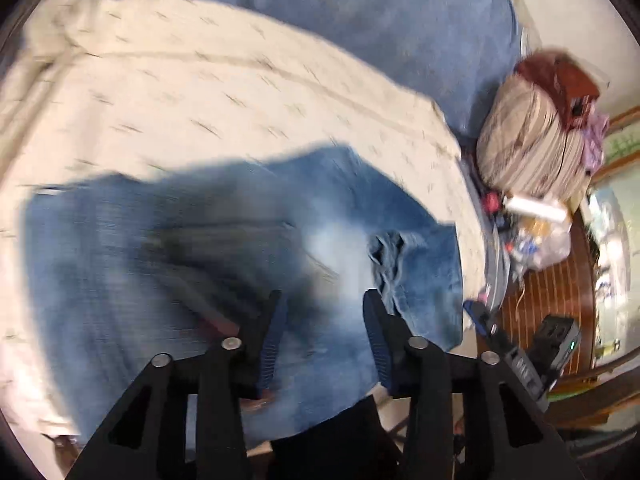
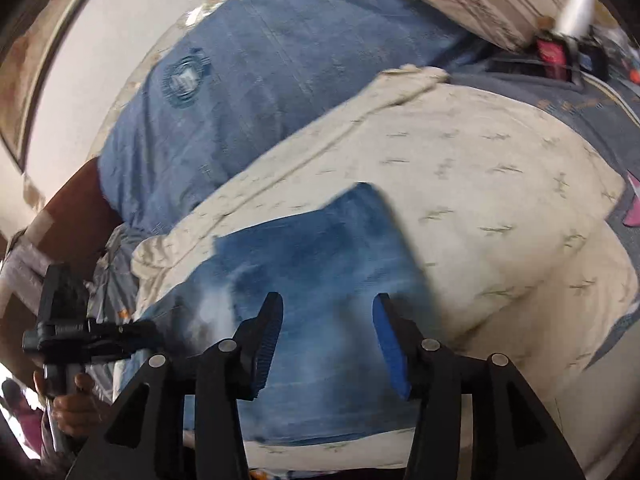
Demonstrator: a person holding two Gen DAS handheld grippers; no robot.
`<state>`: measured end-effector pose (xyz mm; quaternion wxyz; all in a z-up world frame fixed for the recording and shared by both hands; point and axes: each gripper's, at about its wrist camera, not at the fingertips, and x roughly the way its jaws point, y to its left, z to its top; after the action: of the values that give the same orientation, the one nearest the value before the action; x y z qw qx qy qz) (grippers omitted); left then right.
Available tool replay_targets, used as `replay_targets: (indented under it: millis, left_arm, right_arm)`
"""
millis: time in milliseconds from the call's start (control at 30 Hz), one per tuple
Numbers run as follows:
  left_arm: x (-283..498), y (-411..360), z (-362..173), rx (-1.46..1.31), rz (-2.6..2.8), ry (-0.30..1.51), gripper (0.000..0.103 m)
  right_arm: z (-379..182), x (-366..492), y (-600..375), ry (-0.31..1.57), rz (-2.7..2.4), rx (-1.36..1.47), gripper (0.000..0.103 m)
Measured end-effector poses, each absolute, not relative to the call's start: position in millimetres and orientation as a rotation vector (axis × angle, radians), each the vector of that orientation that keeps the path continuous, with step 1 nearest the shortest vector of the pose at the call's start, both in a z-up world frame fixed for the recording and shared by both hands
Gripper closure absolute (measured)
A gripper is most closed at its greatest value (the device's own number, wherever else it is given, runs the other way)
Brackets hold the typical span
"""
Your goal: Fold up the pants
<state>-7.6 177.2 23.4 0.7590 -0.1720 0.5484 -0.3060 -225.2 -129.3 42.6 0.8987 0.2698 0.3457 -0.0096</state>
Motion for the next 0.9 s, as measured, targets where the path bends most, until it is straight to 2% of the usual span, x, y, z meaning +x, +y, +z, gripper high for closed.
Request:
replay_targets:
  millis: [100,233,400,600,733,900]
  left_arm:
    - [-15,242,34,-0.449,-0.635,1.124,0.054]
    - [-19,307,29,-0.528,-0.575,1.094,0.045]
    - [-20,360,-6,-0.681,-0.571,1.173,0.044]
    - [-14,376,-49,-0.789,-0.608,1.277,0.044]
    - [-10,374,-53,-0.762,-0.644,1.297,0.034]
    - [3,370,-58,-0.743,-0.661,1.31,0.03]
  right_arm:
    - [50,-215,-75,0.736,0.076,0.429,0.048]
    - [45,-202,17,0.814,0.24,0.233,0.047]
    - [35,-202,119,0.86,0.386,-0.03,0.047]
    - [29,-205,190,0.81,0.435,-0.301,0.038]
    - [12,-192,204,0.837,0.402,-0.374,0.036]
    - [-6,-185,223,0.845,0.389,-0.486,0.025]
